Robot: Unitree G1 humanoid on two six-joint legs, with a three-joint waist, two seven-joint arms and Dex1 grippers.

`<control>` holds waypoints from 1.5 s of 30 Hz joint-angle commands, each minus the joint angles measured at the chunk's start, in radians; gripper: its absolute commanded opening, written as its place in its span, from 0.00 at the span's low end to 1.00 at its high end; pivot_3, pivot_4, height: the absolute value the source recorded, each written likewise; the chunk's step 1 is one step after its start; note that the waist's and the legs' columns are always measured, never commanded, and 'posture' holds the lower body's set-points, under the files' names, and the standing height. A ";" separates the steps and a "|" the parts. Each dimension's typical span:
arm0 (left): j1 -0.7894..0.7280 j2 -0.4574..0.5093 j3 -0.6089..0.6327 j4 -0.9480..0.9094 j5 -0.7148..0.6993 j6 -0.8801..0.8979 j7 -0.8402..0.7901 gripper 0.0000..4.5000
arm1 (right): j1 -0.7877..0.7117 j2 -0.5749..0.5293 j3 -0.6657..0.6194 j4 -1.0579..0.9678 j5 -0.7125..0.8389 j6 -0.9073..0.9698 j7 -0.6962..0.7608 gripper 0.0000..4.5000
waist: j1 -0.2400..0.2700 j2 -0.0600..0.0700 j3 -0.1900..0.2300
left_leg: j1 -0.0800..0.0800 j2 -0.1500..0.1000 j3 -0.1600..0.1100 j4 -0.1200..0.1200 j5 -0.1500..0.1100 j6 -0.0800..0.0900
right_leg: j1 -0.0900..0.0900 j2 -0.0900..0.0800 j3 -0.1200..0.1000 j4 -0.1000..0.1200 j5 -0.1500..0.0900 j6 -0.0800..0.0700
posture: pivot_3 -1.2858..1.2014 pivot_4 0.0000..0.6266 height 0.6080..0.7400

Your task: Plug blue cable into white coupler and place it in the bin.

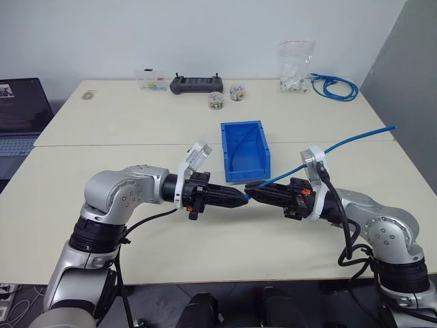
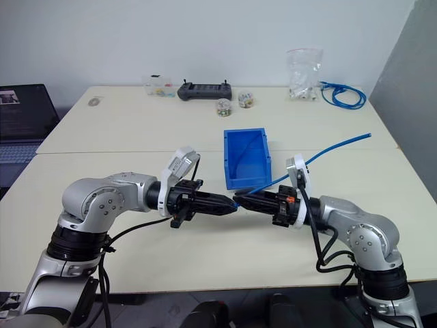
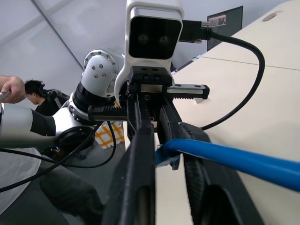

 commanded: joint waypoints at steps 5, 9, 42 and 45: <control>-0.018 -0.011 0.031 -0.012 -0.005 -0.038 0.026 0.05 | -0.009 -0.038 0.011 -0.048 0.033 0.011 0.040 0.01 | 0.000 0.000 0.000 | 0.000 0.000 0.001 0.000 0.000 0.000 | 0.000 0.000 0.000 0.000 0.000 0.000 | 0.52 0.24 1.00; -0.011 -0.014 0.025 -0.016 0.009 -0.068 0.021 0.05 | -0.006 -0.048 0.015 -0.048 0.018 -0.001 0.044 0.01 | 0.000 0.000 0.000 | 0.000 0.000 0.001 0.000 0.000 0.000 | 0.000 0.000 0.001 0.000 0.000 0.000 | 0.52 0.24 1.00; 0.459 -0.415 0.362 -0.244 0.594 -0.225 1.289 1.00 | -0.028 -0.050 0.083 0.105 -0.252 -0.198 0.098 0.01 | 0.012 -0.002 0.001 | 0.000 0.000 0.003 0.000 0.000 0.000 | -0.001 0.000 0.003 0.000 0.001 0.000 | 0.52 0.24 1.00; 0.438 -0.506 0.408 -0.233 0.635 -0.214 1.407 1.00 | -0.033 -0.055 0.086 0.112 -0.261 -0.201 0.110 0.01 | 0.016 -0.003 0.000 | 0.000 0.000 0.003 0.000 0.000 0.000 | -0.001 0.000 0.003 -0.001 0.001 0.000 | 0.52 0.24 1.00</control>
